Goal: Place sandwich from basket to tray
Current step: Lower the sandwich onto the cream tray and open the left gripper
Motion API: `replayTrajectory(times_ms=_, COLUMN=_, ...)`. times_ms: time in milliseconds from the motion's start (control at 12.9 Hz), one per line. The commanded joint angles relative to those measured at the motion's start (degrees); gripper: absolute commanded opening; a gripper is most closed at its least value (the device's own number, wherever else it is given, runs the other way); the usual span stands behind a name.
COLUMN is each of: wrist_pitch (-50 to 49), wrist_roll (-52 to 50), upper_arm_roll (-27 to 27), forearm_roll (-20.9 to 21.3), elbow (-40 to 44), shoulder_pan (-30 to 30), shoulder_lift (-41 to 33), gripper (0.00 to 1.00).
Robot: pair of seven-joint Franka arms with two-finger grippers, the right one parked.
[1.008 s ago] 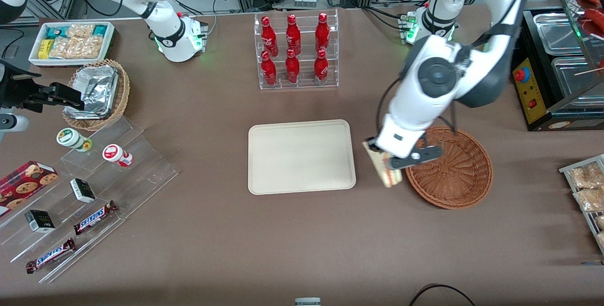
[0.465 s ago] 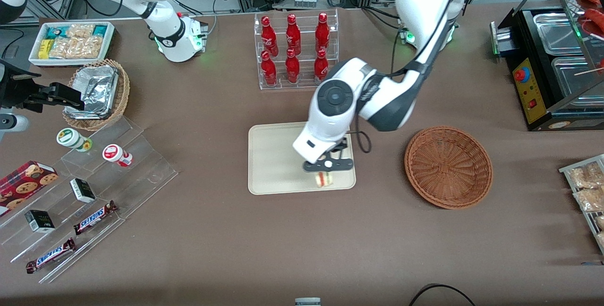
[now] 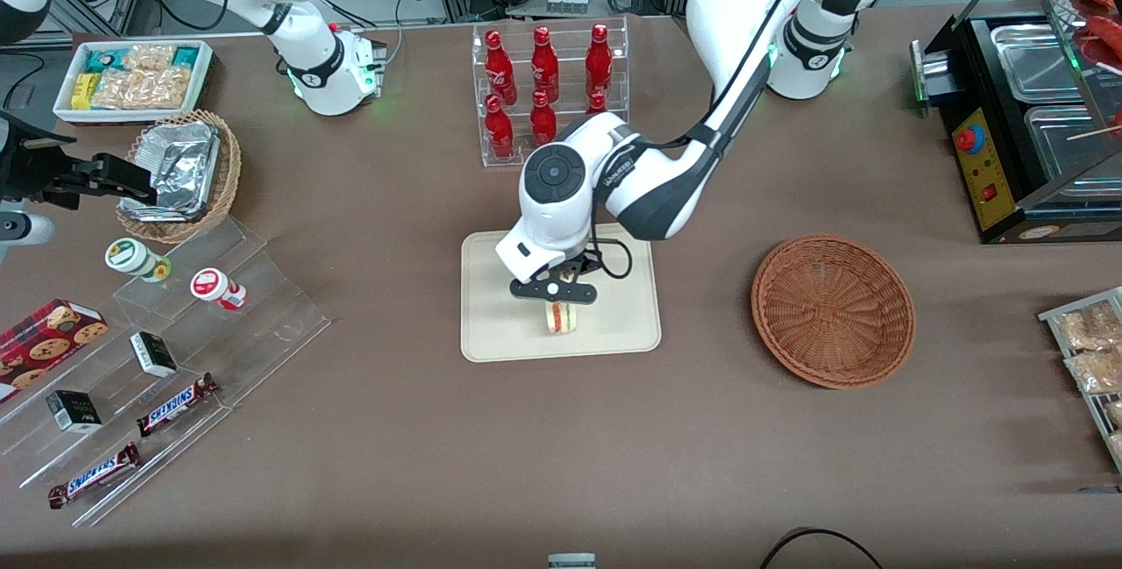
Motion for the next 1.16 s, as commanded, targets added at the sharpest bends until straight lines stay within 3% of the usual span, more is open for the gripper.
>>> replayTrajectory(times_ms=0, wrist_pitch=0.0, wrist_roll=1.0, upper_arm_roll=0.7, forearm_roll=2.4, elbow=-0.1, shoulder_pan=-1.6, shoulder_lift=1.2, gripper=0.0)
replayTrajectory(times_ms=233, wrist_pitch=6.0, wrist_roll=-2.3, upper_arm_roll=0.7, forearm_roll=3.2, elbow=-3.1, shoulder_pan=-2.2, shoulder_lift=2.2, gripper=0.0)
replayTrajectory(times_ms=1085, wrist_pitch=10.6, wrist_roll=-7.5, upper_arm_roll=0.6, forearm_roll=3.0, elbow=-5.0, shoulder_pan=-4.5, shoulder_lift=3.9, gripper=0.0)
